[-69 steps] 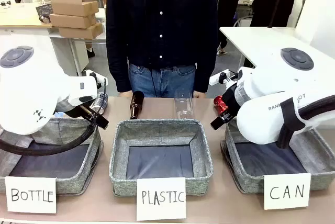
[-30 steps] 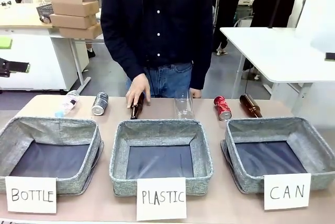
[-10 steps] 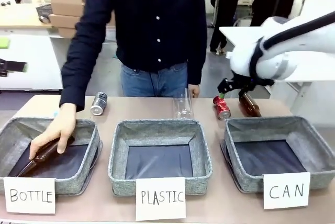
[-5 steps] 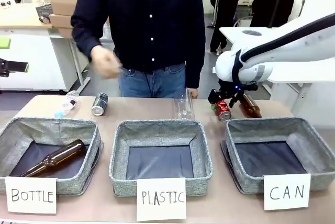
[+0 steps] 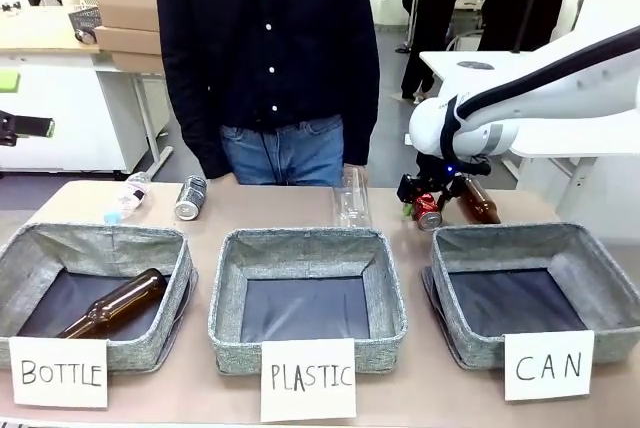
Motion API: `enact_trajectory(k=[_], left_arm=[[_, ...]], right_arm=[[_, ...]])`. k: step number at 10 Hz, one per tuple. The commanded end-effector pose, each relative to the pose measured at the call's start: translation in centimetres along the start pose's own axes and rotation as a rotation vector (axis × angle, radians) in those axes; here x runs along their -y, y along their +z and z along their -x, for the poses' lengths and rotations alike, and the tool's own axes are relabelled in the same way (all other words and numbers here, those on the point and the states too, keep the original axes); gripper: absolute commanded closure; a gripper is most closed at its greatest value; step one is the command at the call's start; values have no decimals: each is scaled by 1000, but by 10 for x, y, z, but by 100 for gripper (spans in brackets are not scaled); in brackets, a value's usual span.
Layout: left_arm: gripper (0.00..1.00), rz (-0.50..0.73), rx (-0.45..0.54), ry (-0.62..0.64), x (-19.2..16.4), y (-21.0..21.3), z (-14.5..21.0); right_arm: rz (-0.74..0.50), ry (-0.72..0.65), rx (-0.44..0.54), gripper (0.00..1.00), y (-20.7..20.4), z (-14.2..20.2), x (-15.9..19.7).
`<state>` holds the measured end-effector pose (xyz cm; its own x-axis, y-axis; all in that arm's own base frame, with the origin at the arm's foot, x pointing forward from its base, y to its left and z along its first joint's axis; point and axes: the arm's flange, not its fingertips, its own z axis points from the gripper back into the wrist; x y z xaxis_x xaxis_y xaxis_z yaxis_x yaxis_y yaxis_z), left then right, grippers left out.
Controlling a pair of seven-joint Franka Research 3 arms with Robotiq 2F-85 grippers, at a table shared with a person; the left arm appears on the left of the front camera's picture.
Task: Sort the can waste into the basket.
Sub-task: Pick up the can waste from the table and place it in the right Fabric basket.
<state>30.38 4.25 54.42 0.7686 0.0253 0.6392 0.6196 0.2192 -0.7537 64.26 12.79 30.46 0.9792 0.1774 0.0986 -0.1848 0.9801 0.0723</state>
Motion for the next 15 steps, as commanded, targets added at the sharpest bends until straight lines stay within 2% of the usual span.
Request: enact_trajectory(k=[1, 2, 3, 12, 13, 14, 15], left_arm=[[0, 21, 13, -23, 1, 0, -2], [0, 21, 13, -23, 1, 0, -2], [0, 21, 13, -23, 1, 0, -2], [0, 21, 13, -23, 1, 0, -2], [0, 21, 13, -23, 1, 0, -2], [0, 21, 13, -23, 1, 0, -2], [0, 21, 13, -23, 1, 0, -2]], right_arm=[[47, -25, -25, 100, 2, -6, -4], [46, -28, -25, 64, 1, -6, -3], [47, -36, -18, 100, 1, -6, -3], [9, -24, -6, 100, 11, -2, 2], [-26, -1, 14, 100, 33, 7, 2], [-40, 33, -11, 100, 74, 29, 3], [-111, 91, 6, 100, 122, 66, 5]])
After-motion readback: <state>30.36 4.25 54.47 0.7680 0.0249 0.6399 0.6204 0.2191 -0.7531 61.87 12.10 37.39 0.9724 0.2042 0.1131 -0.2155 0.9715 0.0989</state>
